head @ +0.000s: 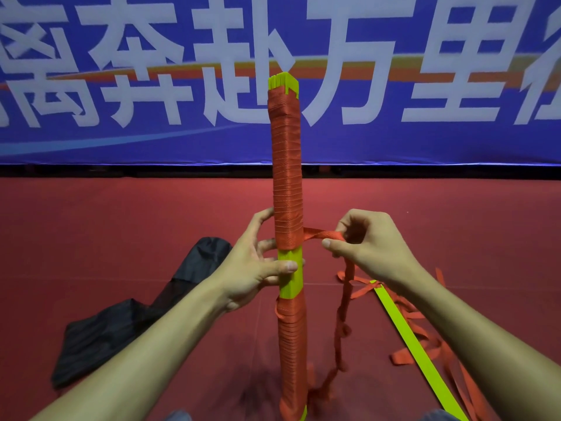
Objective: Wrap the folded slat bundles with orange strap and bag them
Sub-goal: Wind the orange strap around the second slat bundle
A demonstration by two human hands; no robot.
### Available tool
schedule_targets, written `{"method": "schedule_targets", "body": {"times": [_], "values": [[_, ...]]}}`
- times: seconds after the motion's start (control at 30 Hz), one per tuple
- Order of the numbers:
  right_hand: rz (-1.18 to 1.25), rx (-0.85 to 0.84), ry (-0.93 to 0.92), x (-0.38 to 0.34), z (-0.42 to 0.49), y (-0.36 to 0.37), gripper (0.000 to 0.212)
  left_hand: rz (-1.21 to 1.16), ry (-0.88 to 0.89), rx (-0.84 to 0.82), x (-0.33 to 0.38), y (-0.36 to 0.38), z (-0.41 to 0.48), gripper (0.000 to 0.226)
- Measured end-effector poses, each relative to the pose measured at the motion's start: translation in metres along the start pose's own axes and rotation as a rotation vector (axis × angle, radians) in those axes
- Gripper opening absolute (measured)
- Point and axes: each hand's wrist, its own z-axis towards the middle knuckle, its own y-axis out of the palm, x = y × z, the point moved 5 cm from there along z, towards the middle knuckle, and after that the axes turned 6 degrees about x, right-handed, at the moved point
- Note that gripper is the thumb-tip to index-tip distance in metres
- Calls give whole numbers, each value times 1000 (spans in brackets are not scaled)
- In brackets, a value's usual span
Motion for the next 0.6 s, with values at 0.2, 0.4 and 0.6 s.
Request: {"method": "schedule_targets", "body": {"times": [0.2, 0.4, 0.6], "values": [[-119, 99, -79, 3, 0, -5, 36, 0, -14, 9, -1, -2, 1, 84], [-91, 19, -93, 8, -1, -1, 46, -27, -30, 23, -2, -6, 1, 85], [304, -52, 58, 7, -3, 0, 36, -13, -44, 40, -2, -11, 2, 86]]}}
